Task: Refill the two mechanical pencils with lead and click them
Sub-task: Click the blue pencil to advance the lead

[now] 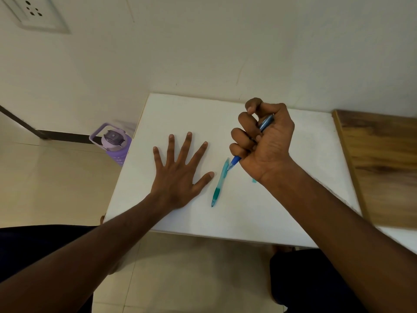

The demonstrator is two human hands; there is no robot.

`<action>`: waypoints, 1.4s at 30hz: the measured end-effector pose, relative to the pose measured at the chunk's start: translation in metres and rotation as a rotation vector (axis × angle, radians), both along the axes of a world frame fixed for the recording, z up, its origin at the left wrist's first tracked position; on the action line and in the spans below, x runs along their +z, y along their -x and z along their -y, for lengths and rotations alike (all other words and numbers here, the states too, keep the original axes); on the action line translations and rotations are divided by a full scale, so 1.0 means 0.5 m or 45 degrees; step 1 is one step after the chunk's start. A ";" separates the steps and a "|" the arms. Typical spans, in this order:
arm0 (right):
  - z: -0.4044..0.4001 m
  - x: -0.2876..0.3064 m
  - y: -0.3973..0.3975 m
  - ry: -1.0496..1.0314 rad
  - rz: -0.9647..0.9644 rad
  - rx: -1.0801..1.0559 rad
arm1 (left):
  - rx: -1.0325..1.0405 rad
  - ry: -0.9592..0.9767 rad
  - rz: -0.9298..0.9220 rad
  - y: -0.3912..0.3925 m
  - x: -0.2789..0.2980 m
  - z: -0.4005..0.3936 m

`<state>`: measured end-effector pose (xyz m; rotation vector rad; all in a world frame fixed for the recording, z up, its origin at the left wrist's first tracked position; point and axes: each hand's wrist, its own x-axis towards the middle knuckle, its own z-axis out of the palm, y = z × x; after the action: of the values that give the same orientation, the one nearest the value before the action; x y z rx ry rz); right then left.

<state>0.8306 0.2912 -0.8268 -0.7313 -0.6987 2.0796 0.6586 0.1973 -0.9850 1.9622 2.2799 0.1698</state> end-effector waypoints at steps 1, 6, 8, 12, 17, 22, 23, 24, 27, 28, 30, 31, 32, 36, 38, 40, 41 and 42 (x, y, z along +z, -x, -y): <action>0.000 0.000 -0.001 0.000 -0.006 -0.007 | 0.002 0.006 -0.003 0.000 0.001 0.000; -0.001 0.003 -0.002 0.000 -0.032 -0.027 | 0.000 -0.006 0.001 0.000 0.001 -0.001; -0.002 0.003 -0.003 0.003 -0.029 -0.035 | 0.001 -0.009 -0.004 0.001 -0.002 -0.001; -0.003 0.003 -0.003 0.003 -0.034 0.010 | -0.001 -0.018 -0.003 0.001 -0.008 -0.003; -0.003 0.000 -0.003 -0.026 -0.002 0.003 | 0.002 -0.018 -0.004 0.001 -0.008 -0.003; 0.000 0.000 0.003 -0.069 0.055 0.032 | -0.002 -0.023 -0.007 0.003 -0.003 -0.001; 0.001 -0.001 0.004 -0.073 0.064 0.021 | 0.000 -0.024 -0.003 0.004 -0.002 0.000; 0.002 -0.002 0.004 -0.070 0.065 0.015 | 0.002 -0.023 0.003 0.004 -0.002 0.000; 0.000 -0.003 0.001 -0.070 0.051 0.031 | 0.003 -0.034 0.012 0.002 -0.003 -0.001; 0.000 -0.003 0.000 -0.069 0.049 0.044 | 0.002 -0.039 0.014 0.002 -0.003 -0.002; -0.001 -0.004 0.000 -0.057 0.050 0.056 | -0.005 -0.040 0.012 0.003 -0.003 -0.003; -0.002 -0.005 0.000 -0.055 0.056 0.051 | -0.007 -0.037 0.009 0.004 -0.005 -0.003; -0.001 -0.007 0.000 -0.054 0.066 0.041 | -0.006 -0.035 0.006 0.004 -0.006 -0.003; 0.002 -0.011 0.001 -0.063 0.098 -0.007 | -0.005 -0.040 -0.004 0.004 -0.009 -0.002; 0.001 -0.009 0.001 -0.053 0.091 0.000 | -0.003 -0.045 -0.002 0.004 -0.009 -0.003; 0.000 -0.007 0.002 -0.039 0.070 0.028 | 0.004 -0.041 0.001 0.004 -0.009 -0.004; 0.000 -0.007 0.002 -0.033 0.062 0.034 | 0.007 -0.041 0.002 0.005 -0.008 -0.004; -0.001 -0.008 0.002 -0.032 0.061 0.027 | 0.007 -0.042 0.004 0.004 -0.008 -0.004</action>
<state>0.8298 0.2917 -0.8309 -0.7650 -0.7606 2.0745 0.6563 0.1993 -0.9892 1.9699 2.2952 0.2118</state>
